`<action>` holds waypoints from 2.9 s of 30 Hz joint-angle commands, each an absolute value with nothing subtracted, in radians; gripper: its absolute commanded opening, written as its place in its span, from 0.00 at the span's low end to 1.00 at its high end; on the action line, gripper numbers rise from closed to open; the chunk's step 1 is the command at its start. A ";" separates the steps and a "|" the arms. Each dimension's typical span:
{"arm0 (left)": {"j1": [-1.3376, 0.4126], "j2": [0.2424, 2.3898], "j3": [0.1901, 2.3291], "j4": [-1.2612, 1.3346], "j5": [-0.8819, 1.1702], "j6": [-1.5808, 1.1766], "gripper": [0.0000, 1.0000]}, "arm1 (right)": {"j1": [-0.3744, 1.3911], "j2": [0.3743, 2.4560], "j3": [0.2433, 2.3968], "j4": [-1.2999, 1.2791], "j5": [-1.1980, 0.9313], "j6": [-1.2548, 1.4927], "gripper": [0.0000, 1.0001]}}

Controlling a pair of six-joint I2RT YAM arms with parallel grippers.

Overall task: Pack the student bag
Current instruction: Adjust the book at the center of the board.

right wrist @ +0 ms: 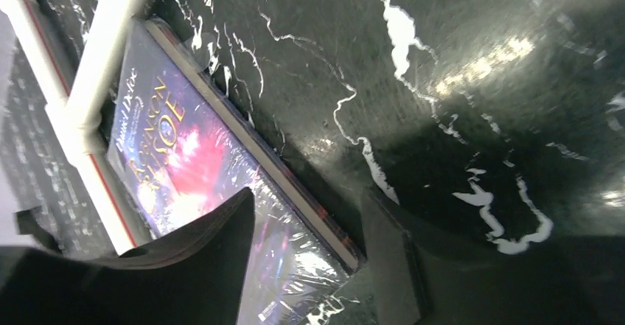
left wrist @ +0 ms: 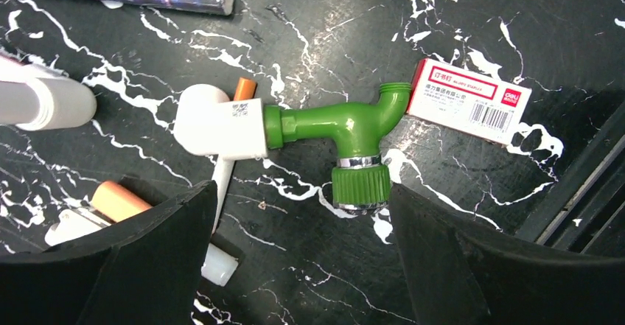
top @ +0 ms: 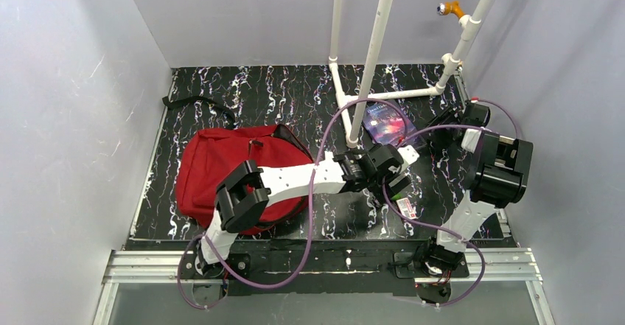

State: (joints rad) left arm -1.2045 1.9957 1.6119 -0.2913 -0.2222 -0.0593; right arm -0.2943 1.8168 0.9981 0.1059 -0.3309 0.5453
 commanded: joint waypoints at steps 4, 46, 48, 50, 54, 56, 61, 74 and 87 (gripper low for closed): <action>-1.192 1.949 1.670 -0.399 -0.130 -0.112 0.84 | -0.263 1.812 0.945 0.111 -0.388 0.523 0.45; -1.136 1.467 1.289 -0.444 -0.195 -0.283 0.86 | -0.213 1.962 1.015 0.338 -0.563 0.663 0.46; -1.133 1.466 1.281 -0.447 -0.198 -0.286 0.86 | -0.212 1.976 1.017 0.368 -0.587 0.683 0.41; -1.127 1.465 1.278 -0.449 -0.195 -0.292 0.86 | -0.209 1.985 1.014 0.400 -0.612 0.703 0.36; -1.119 1.467 1.274 -0.442 -0.179 -0.298 0.86 | -0.206 1.992 1.011 0.436 -0.634 0.722 0.29; -1.115 1.474 1.278 -0.442 -0.174 -0.297 0.86 | -0.206 1.998 1.011 0.457 -0.653 0.741 0.25; -1.111 1.479 1.280 -0.439 -0.169 -0.299 0.86 | -0.206 1.967 0.982 0.506 -0.690 0.803 0.15; -1.048 1.523 1.245 -0.361 -0.113 -0.359 0.86 | -0.195 1.798 0.838 0.521 -0.745 0.880 0.10; -1.000 1.769 1.225 0.057 -0.028 -0.528 0.80 | -0.198 1.674 0.884 0.027 -0.472 0.546 0.38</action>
State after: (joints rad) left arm -0.9871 1.7348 1.2331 -0.0875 0.0082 -0.5083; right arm -0.2058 1.7397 0.8501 0.1825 -0.5541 0.6640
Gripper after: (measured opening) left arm 0.801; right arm 0.336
